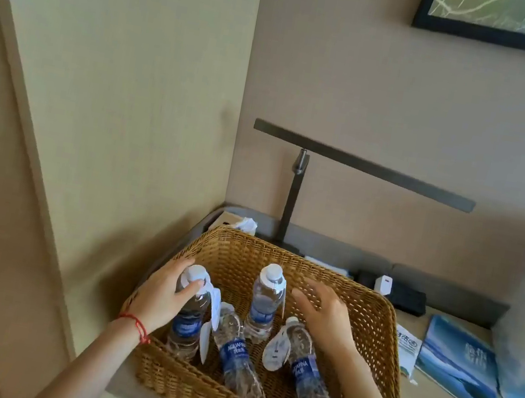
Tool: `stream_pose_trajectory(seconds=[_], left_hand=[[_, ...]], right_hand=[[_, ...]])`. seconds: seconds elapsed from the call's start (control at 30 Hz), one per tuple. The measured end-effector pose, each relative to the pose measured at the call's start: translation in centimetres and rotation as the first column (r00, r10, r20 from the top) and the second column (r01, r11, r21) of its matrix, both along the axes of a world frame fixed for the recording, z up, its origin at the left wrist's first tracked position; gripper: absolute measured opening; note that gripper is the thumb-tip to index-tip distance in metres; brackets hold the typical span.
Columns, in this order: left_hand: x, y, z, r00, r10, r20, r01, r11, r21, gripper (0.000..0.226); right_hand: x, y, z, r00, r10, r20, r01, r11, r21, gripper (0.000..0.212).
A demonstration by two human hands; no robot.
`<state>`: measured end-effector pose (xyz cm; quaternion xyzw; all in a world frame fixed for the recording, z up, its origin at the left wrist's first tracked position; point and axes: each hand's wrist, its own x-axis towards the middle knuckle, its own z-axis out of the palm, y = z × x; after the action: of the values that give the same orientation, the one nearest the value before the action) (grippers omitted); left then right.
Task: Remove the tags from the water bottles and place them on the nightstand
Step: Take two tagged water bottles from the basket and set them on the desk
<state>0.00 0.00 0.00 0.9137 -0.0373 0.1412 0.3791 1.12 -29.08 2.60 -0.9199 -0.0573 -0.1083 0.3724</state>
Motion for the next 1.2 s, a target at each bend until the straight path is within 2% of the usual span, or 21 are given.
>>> stream_pose_trajectory(seconds=[0.1,0.27,0.37,0.47,0.53,0.83,1.2], left_hand=[[1.1,-0.4,-0.9,0.994,0.106,-0.034,-0.108,0.993,-0.046,0.051],[2.4,-1.2,-1.7,0.987,0.151,-0.052,-0.155,0.985,-0.081,0.045],[2.6,-1.3,-1.8,0.986,0.152,-0.062,-0.16,0.975,-0.154,0.036],[2.4,-1.1,-1.4,0.991,0.115,-0.068,-0.127,0.969,-0.214,0.018],[2.5,-0.7,-1.3,0.993,0.086,-0.081,-0.103,0.969,-0.227,0.023],[3.0,-0.1,-1.6,0.996,0.031,-0.088,-0.052,0.965,-0.257,0.025],[3.9,-0.6,-1.3,0.998,0.055,0.024,-0.047,0.964,-0.261,0.031]], right_hand=[[2.5,0.0,-0.9,0.997,0.057,-0.049,-0.051,0.992,0.113,0.048],[6.3,0.6,-2.2,0.979,0.181,-0.094,-0.156,0.962,0.224,0.049],[7.9,1.1,-3.2,0.963,0.242,-0.117,-0.206,0.943,0.26,0.05],[8.7,1.6,-3.7,0.941,0.311,-0.129,-0.264,0.919,0.293,0.04],[8.9,1.7,-4.0,0.931,0.341,-0.129,-0.287,0.904,0.317,0.03],[9.1,2.2,-4.7,0.939,0.332,-0.093,-0.276,0.886,0.372,0.031],[8.6,2.8,-4.8,0.974,0.228,0.002,-0.211,0.898,0.387,0.032]])
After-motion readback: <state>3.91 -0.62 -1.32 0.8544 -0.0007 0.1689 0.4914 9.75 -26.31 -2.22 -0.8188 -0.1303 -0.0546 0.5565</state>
